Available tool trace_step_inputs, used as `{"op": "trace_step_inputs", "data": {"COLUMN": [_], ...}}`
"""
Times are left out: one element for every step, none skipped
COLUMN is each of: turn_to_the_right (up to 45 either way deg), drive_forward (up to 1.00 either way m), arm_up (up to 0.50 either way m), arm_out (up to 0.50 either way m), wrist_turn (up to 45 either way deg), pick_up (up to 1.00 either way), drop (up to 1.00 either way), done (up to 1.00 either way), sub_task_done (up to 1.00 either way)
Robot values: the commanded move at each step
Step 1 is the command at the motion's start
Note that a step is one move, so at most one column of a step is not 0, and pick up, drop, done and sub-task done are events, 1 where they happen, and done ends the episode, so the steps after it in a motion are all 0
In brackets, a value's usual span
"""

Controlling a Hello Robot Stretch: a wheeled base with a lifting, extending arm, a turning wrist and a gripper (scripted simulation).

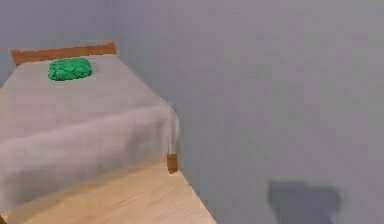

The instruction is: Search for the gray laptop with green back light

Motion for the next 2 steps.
{"op": "trace_step_inputs", "data": {"turn_to_the_right": [-45.0, -45.0], "drive_forward": [0.00, 0.00], "arm_up": [0.00, 0.00], "arm_out": [0.00, 0.00], "wrist_turn": [0.0, 0.0], "pick_up": [0.00, 0.00], "drop": [0.00, 0.00], "done": [0.00, 0.00], "sub_task_done": [0.00, 0.00]}}
